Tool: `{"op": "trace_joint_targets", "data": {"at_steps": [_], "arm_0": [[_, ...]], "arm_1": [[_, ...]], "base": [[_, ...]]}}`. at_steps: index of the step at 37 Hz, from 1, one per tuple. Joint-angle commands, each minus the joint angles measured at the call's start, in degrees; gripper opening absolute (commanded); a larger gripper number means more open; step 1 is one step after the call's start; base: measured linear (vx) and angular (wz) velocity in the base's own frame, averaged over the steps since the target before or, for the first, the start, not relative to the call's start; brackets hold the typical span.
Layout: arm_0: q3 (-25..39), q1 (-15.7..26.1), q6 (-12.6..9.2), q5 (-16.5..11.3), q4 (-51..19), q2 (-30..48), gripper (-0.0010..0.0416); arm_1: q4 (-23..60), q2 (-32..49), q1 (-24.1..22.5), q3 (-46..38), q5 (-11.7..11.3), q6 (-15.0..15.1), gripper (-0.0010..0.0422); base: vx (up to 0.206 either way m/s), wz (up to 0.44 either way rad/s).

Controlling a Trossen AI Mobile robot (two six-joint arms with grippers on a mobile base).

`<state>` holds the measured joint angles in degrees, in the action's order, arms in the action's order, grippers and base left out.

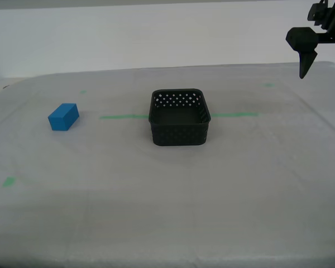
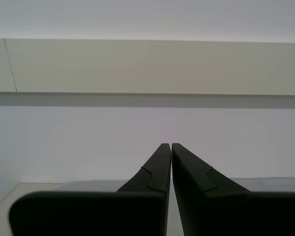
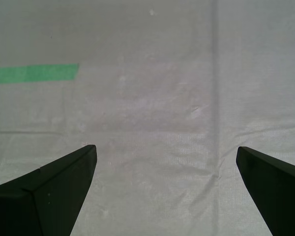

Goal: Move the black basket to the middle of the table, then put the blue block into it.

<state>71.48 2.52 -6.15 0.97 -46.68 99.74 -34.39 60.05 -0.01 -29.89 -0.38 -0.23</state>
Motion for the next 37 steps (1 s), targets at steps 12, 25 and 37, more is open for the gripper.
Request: {"op": "trace_joint_targets", "data": {"at_steps": [12,25,37], "arm_0": [[0.0,0.1,0.2,0.0,0.0,0.0,0.0398],[0.0,0.0,0.2,0.0,0.0,0.0,0.0399],[0.0,0.0,0.2,0.0,0.2,0.0,0.0399]], "arm_1": [[-0.3,0.0,0.0,-0.1,-0.1,0.0,0.0],[0.0,0.0,0.0,-0.1,-0.9,0.7,0.0],[7.0,0.0,0.0,-2.2,-0.9,0.7,0.0]], "base": [[0.0,0.0],[0.0,0.0],[0.0,0.0]]}}
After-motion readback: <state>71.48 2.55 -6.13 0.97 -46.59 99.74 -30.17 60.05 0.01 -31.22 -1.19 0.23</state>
